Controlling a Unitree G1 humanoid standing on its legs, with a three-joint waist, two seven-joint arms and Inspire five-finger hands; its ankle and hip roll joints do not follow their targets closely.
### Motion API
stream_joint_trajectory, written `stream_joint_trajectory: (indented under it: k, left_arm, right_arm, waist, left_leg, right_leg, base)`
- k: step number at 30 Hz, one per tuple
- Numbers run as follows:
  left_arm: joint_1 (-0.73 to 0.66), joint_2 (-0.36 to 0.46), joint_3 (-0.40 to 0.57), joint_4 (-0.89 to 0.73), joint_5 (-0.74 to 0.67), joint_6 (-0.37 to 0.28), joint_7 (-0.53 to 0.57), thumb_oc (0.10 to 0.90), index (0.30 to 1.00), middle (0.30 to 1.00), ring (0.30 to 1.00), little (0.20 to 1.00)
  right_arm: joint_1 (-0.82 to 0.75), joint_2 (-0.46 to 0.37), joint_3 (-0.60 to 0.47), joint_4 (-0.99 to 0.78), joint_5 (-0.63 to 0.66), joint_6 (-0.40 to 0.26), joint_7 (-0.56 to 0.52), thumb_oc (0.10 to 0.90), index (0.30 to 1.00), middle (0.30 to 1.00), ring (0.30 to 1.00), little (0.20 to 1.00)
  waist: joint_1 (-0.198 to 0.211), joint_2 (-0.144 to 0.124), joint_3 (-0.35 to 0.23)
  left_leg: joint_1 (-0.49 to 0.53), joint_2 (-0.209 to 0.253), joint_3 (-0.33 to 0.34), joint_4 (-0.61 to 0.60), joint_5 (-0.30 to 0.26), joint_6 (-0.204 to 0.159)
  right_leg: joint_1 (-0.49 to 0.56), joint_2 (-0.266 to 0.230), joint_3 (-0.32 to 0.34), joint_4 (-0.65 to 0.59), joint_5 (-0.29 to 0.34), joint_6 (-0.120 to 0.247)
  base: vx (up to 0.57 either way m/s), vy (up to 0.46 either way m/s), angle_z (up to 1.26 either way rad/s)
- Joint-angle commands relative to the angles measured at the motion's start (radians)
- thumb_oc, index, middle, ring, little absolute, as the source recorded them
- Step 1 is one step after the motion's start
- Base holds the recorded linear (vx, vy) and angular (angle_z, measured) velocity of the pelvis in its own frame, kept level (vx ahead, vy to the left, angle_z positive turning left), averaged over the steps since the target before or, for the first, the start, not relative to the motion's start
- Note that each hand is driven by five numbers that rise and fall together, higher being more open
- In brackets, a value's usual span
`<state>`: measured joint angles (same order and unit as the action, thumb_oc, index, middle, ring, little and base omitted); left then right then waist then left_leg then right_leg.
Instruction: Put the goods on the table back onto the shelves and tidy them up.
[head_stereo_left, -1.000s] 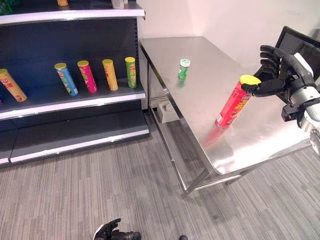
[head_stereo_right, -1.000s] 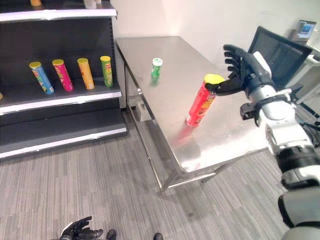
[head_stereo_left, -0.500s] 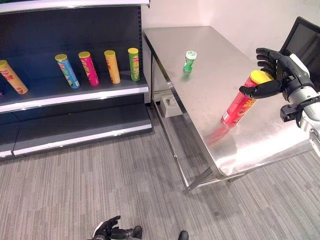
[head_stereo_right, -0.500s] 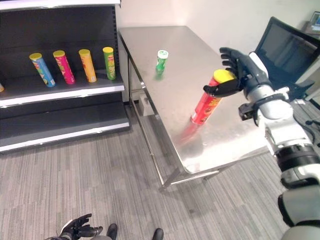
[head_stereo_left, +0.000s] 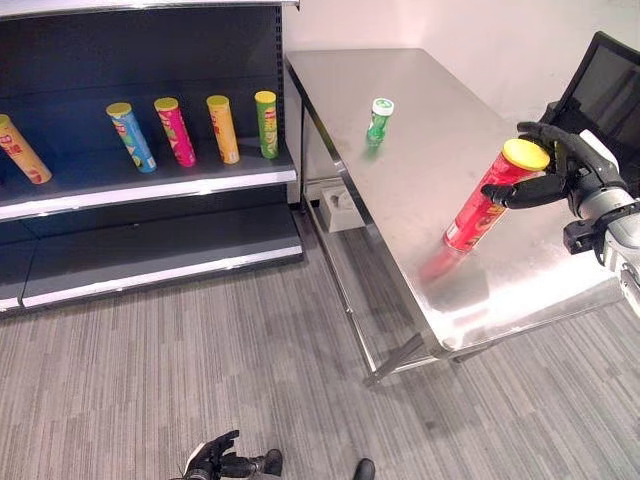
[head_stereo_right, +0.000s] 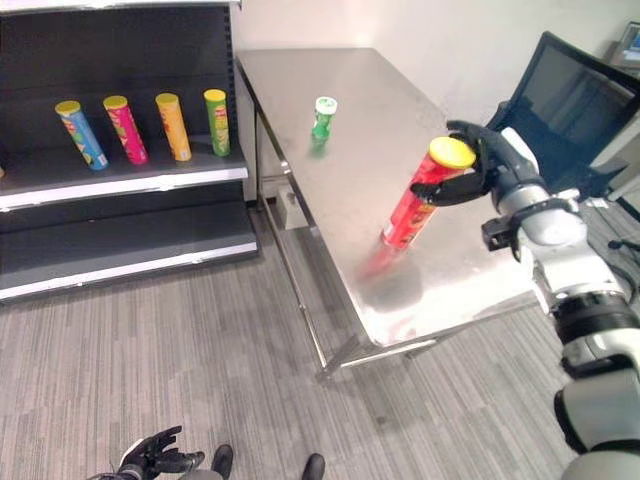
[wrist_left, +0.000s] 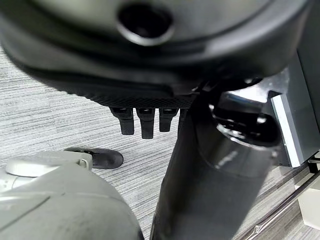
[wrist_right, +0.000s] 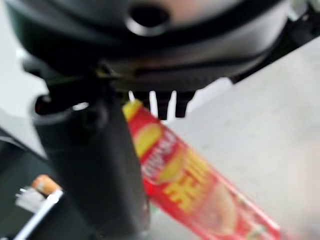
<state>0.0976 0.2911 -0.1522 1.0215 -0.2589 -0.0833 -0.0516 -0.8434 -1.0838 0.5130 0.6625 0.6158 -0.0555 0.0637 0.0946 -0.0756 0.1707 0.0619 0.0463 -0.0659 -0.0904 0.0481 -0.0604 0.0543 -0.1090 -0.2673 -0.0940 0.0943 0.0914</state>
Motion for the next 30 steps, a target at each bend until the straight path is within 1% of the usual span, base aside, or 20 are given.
stream_joint_trajectory:
  k: [1,6,13,25,30]
  left_arm:
    - [0.003,0.041,-0.08,0.035,-0.006,-0.015,0.001,0.8,0.9,0.9,0.9,0.9]
    - [0.001,0.043,-0.081,0.037,-0.009,-0.012,-0.001,0.8,0.9,0.9,0.9,0.9]
    - [0.0,0.042,-0.081,0.035,-0.014,-0.005,0.001,0.8,0.9,0.9,0.9,0.9]
    - [-0.001,0.035,-0.086,0.04,-0.021,0.009,0.003,0.8,0.9,0.9,0.9,0.9]
    - [0.0,0.037,-0.087,0.037,-0.019,0.013,0.002,0.8,0.9,0.9,0.9,0.9]
  right_arm:
    - [-0.181,-0.01,0.027,0.026,0.058,-0.033,0.004,0.8,0.9,0.9,0.9,0.9]
    - [-0.163,0.018,0.012,0.024,0.114,-0.028,0.016,0.8,0.9,0.9,0.9,0.9]
    - [-0.158,0.052,-0.01,0.035,0.131,-0.021,0.006,0.8,0.9,0.9,0.9,0.9]
    - [-0.161,0.118,-0.074,0.085,0.219,-0.017,-0.023,0.8,0.9,0.9,0.9,0.9]
    - [-0.157,0.116,-0.08,0.092,0.222,-0.014,-0.025,0.8,0.9,0.9,0.9,0.9]
  waist:
    - [0.025,-0.036,-0.038]
    - [0.029,-0.039,-0.035]
    - [0.035,-0.041,-0.033]
    - [0.04,-0.039,-0.036]
    - [0.038,-0.039,-0.037]
  left_leg:
    - [0.021,0.008,0.076,0.003,-0.082,-0.027]
    - [0.023,0.008,0.075,0.003,-0.083,-0.025]
    - [0.023,0.007,0.077,0.003,-0.084,-0.025]
    - [0.031,0.009,0.077,0.003,-0.089,-0.024]
    - [0.033,0.01,0.076,0.003,-0.09,-0.025]
  right_leg:
    - [0.015,-0.049,0.009,0.007,-0.021,0.088]
    - [0.016,-0.05,0.009,0.007,-0.02,0.088]
    - [0.016,-0.05,0.01,0.007,-0.021,0.089]
    - [0.022,-0.05,0.007,0.007,-0.023,0.089]
    - [0.024,-0.049,0.007,0.007,-0.025,0.088]
  base:
    - [0.0,0.0,0.0]
    - [0.0,0.0,0.0]
    - [0.0,0.0,0.0]
    - [0.0,0.0,0.0]
    - [0.0,0.0,0.0]
